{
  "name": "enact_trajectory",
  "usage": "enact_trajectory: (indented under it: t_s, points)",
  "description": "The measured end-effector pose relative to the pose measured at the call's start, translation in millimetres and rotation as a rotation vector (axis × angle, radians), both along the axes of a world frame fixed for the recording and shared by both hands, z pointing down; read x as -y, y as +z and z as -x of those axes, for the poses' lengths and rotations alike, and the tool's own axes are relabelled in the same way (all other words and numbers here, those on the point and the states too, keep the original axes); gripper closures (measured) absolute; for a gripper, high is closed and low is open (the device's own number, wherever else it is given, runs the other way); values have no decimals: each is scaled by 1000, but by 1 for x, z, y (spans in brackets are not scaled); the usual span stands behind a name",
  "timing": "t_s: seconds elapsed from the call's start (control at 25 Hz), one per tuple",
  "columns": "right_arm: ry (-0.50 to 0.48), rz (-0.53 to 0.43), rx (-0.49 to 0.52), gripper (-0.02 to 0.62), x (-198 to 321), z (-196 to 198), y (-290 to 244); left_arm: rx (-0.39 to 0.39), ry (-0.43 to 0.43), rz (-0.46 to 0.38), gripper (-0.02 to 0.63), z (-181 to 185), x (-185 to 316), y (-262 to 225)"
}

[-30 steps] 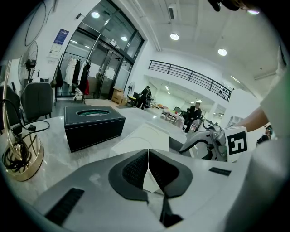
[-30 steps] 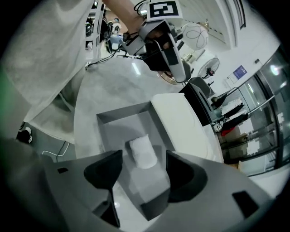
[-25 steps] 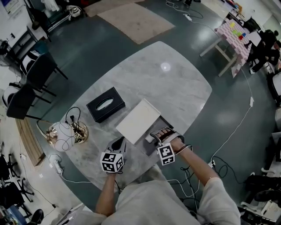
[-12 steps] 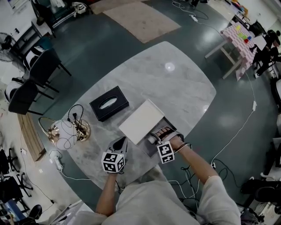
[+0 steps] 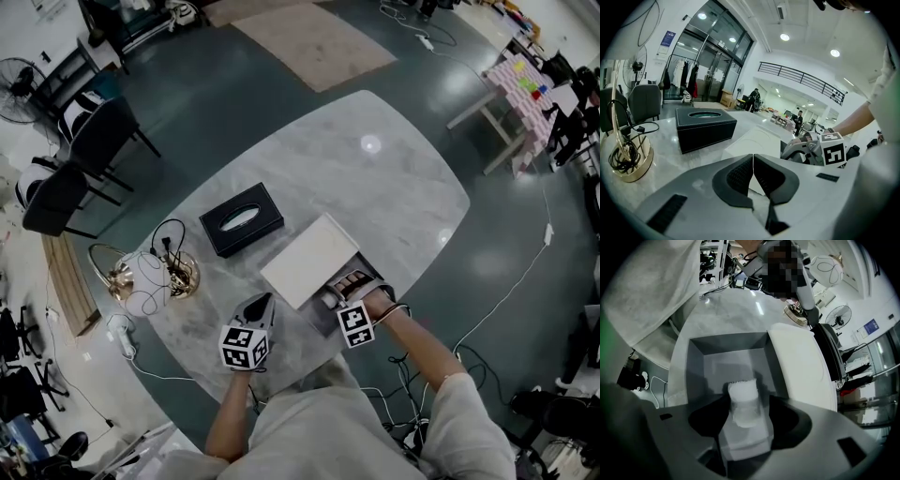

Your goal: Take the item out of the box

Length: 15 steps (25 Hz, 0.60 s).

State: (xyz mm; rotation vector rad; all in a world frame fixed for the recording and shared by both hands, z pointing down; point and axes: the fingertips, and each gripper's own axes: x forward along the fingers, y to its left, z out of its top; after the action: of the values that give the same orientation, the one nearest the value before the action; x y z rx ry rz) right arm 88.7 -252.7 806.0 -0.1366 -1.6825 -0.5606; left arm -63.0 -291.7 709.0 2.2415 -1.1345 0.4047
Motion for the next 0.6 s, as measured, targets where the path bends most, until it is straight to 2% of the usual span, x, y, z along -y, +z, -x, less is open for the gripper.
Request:
enact_trajectory:
  t_s: [0.36, 0.6]
  points:
    - [-23, 23, -23, 341, -1, 4, 9, 0, -10, 4, 589, 5, 0, 1]
    - [-6, 51, -23, 367, -3, 3, 13, 2, -9, 4, 589, 6, 0, 4]
